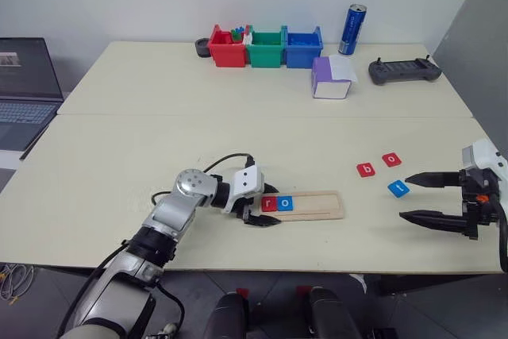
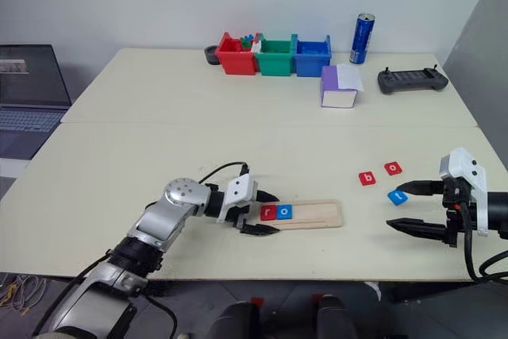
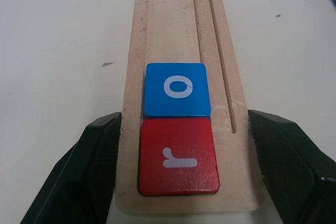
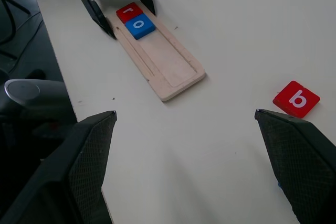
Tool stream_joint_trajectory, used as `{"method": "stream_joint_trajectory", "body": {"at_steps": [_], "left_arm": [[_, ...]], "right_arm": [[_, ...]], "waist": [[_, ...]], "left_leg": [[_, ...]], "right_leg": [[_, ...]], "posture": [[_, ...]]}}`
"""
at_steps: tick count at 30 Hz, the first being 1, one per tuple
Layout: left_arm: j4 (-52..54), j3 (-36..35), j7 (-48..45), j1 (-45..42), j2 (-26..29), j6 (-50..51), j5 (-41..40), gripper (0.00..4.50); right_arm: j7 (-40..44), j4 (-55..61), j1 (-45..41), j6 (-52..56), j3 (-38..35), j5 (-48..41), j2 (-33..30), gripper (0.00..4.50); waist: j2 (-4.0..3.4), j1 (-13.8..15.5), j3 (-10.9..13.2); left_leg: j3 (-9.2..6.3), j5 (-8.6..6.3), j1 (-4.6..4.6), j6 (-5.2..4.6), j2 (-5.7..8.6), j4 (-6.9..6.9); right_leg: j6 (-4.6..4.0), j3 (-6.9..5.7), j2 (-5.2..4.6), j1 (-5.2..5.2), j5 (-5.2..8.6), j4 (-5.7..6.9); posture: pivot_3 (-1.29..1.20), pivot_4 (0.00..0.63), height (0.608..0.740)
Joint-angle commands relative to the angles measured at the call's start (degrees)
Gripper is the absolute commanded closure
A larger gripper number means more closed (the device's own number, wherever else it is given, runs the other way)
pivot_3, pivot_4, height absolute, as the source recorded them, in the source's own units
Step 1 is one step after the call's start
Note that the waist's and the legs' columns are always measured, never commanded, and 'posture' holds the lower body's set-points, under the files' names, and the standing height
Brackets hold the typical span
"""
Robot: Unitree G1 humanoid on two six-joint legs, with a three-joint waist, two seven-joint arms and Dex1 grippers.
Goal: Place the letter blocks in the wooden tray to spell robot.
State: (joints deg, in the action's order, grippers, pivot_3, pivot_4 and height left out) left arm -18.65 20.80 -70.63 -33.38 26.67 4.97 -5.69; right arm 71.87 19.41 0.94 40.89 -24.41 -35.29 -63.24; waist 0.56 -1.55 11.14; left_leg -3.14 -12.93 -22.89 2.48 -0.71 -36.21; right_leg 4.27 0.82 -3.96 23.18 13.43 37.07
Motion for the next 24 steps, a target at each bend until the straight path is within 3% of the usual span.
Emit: {"method": "stream_joint_trajectory", "body": {"at_steps": [1,9,16,24], "left_arm": [[-0.8,-0.4,0.4,-1.7,-1.5,-1.4,0.4,1.12],[-2.1,0.1,0.9,-3.0,-4.2,-2.0,1.9,1.12],[-9.6,0.5,3.3,-7.5,-8.4,-3.6,5.0,1.12],[-11.5,0.5,-0.1,-10.1,-10.2,-3.0,4.9,1.12]], "right_arm": [[-1.0,2.2,0.6,0.3,-2.7,-1.5,0.2,0.0],[-2.1,3.7,1.4,0.7,-2.3,-2.5,0.5,0.0],[-3.7,4.8,0.1,1.1,0.0,-3.7,1.3,0.0],[-4.6,4.2,-1.5,0.8,1.6,-4.0,1.3,0.0]], "waist": [[0.0,0.0,0.0],[0.01,0.0,0.0],[0.03,0.0,0.0],[0.03,0.0,0.0]], "left_leg": [[0.01,0.0,-0.01,0.0,0.0,0.0],[0.0,0.0,-0.01,0.0,0.0,-0.01],[0.01,0.0,-0.01,0.0,0.0,-0.05],[0.0,0.0,-0.03,0.0,0.01,-0.05]], "right_leg": [[0.01,0.01,0.0,0.0,-0.01,-0.01],[0.03,0.01,0.0,0.0,-0.02,-0.01],[0.06,0.02,0.0,0.0,-0.03,-0.01],[0.06,0.02,0.0,0.0,-0.04,-0.02]], "posture": [[0.0,0.15,0.74],[0.0,0.15,0.74],[0.0,0.15,0.74],[0.0,0.15,0.74]]}}
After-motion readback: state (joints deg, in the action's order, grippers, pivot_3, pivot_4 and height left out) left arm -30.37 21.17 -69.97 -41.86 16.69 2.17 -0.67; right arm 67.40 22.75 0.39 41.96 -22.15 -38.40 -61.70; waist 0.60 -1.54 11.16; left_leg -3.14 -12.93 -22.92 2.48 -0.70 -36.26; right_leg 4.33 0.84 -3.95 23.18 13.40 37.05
